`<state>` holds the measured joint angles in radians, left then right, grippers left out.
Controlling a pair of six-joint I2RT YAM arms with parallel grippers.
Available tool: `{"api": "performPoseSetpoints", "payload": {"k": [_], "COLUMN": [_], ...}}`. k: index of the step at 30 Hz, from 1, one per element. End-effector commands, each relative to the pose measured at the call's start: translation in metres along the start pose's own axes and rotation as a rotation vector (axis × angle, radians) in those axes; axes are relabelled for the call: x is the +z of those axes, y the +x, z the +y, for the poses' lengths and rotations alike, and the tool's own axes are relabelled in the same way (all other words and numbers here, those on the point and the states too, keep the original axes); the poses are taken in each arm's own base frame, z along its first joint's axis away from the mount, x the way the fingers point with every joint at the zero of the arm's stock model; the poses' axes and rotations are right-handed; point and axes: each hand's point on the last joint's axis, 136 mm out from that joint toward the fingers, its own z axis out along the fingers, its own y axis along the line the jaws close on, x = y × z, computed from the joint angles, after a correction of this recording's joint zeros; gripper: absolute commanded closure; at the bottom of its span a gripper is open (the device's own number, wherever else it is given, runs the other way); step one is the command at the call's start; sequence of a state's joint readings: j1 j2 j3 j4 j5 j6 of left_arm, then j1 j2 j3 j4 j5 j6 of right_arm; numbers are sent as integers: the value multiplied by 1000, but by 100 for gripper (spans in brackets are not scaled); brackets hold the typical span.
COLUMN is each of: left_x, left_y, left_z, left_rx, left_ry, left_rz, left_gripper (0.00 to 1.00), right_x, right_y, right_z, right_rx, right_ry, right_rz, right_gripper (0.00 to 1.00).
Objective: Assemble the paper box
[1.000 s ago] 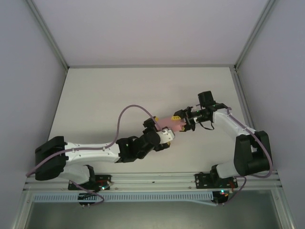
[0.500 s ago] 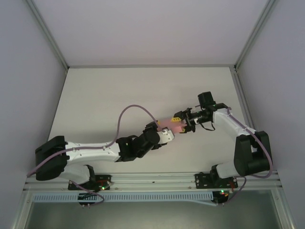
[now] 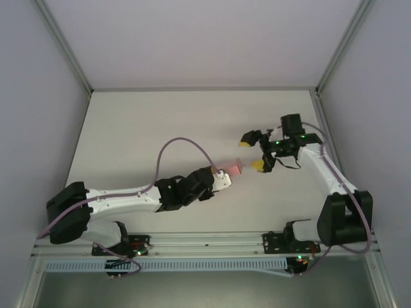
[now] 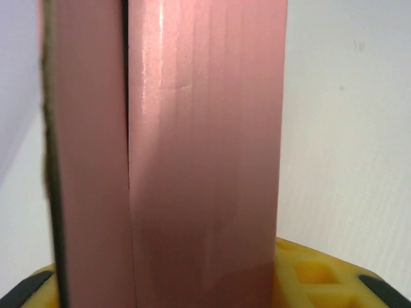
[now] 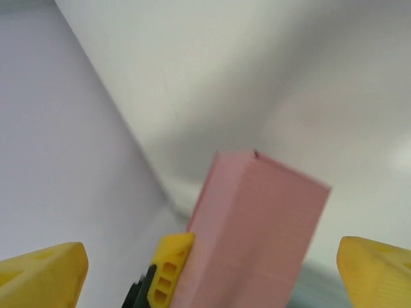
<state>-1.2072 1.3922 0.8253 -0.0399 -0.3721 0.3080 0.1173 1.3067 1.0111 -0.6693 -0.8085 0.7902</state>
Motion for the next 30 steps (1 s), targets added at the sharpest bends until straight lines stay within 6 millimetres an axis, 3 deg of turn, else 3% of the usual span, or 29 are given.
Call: {"api": "performPoseSetpoints", "payload": {"k": [1,3,5,7,9,12,16,19,23,30], "left_x": [-5,-5,-3,0,3,8,14,19,23,24], "left_y": [19,31,37,41,44,44,46,50,53,52], "left_z": [-17,-26,-30,-32,-30,-24,-19,-23,-25,-25], "left_rx": [-89,-111,-133,-146,-152,-148,-164,-157,-145,-118], "left_ry": [204,312,394,450,475,488,530,559,587,608], "left_rz": [85,136,163,188,209,214,233,275,322,347], "left_gripper": [73,71,70,70,69,67,65,65,64,63], "right_x": [-45,-57,-60,-58,-50,-20,20,31,35,43], "right_y": [-53,-60,-49,-24,-6,21,48,51,38,53], "right_z": [-10,0,31,58,63,54,29,28,17,-7], "right_rx": [-312,-450,-637,-809,-873,-900,-992,-1028,-1016,-1041], "right_ry": [194,174,5,-182,-262,-308,-166,-122,-17,61], "right_rz": [-371,-476,-527,-506,-441,-252,-56,-39,-75,11], "right_gripper": [0,0,0,0,0,14,26,41,60,58]}}
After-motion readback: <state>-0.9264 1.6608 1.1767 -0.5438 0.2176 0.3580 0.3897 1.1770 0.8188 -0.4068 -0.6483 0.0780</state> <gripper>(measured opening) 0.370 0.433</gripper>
